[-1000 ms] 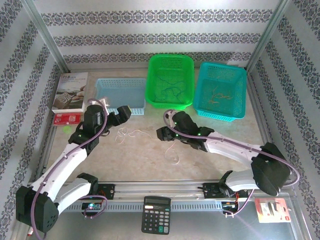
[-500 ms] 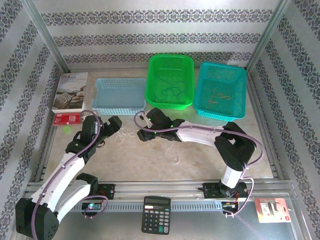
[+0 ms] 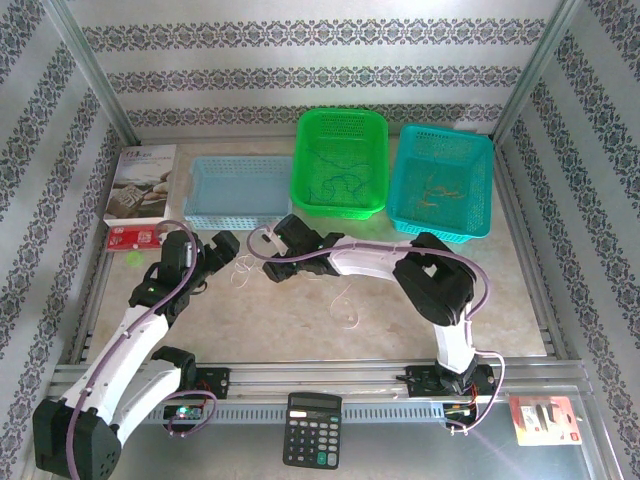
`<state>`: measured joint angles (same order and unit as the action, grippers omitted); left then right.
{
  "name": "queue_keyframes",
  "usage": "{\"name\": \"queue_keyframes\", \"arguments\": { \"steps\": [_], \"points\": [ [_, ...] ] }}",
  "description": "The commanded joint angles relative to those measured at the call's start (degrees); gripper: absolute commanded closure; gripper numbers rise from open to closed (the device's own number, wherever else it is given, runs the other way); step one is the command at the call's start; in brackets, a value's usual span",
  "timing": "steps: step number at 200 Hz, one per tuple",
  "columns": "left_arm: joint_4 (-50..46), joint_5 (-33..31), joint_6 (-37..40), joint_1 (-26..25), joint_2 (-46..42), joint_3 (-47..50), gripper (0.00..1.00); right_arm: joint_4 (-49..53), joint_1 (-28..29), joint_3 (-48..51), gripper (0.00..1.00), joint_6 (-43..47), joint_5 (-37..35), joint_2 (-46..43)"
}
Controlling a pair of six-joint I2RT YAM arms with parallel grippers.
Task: Untangle the cables
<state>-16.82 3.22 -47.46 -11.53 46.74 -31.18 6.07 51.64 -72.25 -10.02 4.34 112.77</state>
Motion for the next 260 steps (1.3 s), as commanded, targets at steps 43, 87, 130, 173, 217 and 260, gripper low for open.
{"name": "queue_keyframes", "arguments": {
  "steps": [43,87,130,173,217,260],
  "points": [
    [-0.5,1.2,-0.9,1.6,-0.9,-0.3,0.04,-1.8,0.5,1.5,0.57,-0.9,-4.2,3.1],
    [-0.4,2.1,-0.5,2.1,-0.6,-0.5,0.04,-3.3,0.3,6.9,1.00,-1.3,-5.1,-2.4],
    [0.4,5.4,2.4,2.1,1.6,-0.5,0.11,-4.9,-1.9,16.2,1.00,-3.0,-7.1,-13.4],
    [2.1,12.8,6.9,2.0,9.1,-1.9,0.32,-7.5,-5.6,21.9,1.00,-5.9,-5.6,-16.8],
    [-1.1,11.2,13.1,-1.7,17.4,-4.8,0.43,-8.4,-6.3,22.5,1.00,-6.9,-5.1,-15.9],
    [-4.9,2.1,16.6,-6.5,20.8,-5.8,0.46,-8.2,-6.3,22.5,0.78,-7.6,-4.8,-16.6]
  ]
}}
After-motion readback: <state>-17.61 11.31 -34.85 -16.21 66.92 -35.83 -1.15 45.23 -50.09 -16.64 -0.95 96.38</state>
